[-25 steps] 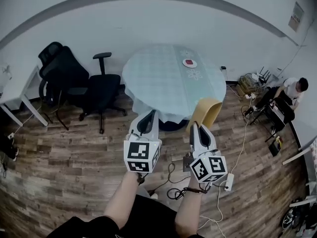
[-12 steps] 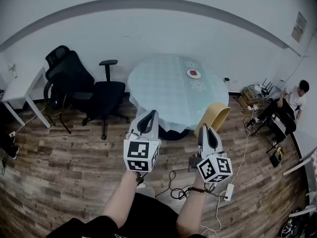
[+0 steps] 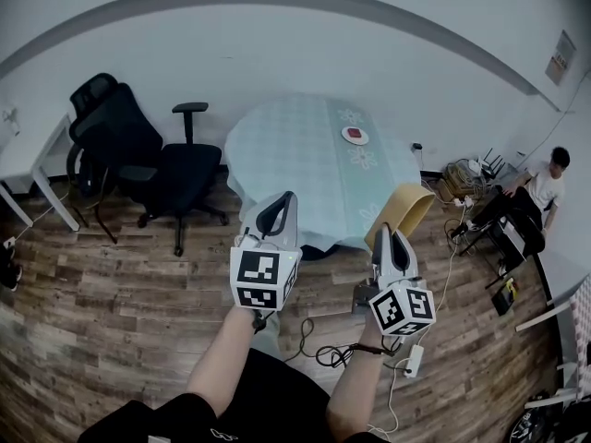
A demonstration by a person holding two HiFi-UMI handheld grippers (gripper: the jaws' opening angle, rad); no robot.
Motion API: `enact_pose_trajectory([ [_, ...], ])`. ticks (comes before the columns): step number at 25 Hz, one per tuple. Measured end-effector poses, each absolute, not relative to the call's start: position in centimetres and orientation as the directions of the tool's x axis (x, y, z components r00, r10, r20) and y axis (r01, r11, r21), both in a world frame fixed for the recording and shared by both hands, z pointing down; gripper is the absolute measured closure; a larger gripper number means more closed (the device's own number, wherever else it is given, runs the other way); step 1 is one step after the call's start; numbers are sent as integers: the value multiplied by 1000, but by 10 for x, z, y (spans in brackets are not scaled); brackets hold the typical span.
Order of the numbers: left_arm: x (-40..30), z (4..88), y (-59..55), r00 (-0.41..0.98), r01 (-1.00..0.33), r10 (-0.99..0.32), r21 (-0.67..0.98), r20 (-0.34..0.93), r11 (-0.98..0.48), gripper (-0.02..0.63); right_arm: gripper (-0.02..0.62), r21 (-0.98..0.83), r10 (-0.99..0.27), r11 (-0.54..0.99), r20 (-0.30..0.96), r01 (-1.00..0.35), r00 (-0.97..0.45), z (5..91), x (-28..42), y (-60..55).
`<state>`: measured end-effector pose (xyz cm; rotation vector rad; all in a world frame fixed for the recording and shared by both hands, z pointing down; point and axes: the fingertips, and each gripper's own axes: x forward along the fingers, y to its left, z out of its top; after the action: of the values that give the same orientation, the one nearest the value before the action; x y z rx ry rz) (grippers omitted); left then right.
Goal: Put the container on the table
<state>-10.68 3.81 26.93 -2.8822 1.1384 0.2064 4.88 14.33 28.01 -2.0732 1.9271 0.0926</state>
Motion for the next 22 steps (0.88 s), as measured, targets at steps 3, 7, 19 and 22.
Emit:
enact_pose_trajectory([
  [3, -82, 275, 5, 735, -669, -665, 22, -133, -743, 604, 575, -175, -956, -69, -271, -982, 116, 280, 71, 117],
  [7, -38, 282, -34, 761, -641, -639, 19, -111, -767, 604, 575, -186, -948, -104, -277, -977, 154, 285, 107, 88],
  [19, 51, 324, -232, 763, -644, -646, 112, 22, -756, 604, 575, -251, -965, -174, -147, -952, 216, 316, 208, -105],
  [22, 48, 332, -298, 736, -672, -676, 138, 23, -727, 604, 575, -232, -971, -166, -130, -958, 199, 319, 215, -176],
])
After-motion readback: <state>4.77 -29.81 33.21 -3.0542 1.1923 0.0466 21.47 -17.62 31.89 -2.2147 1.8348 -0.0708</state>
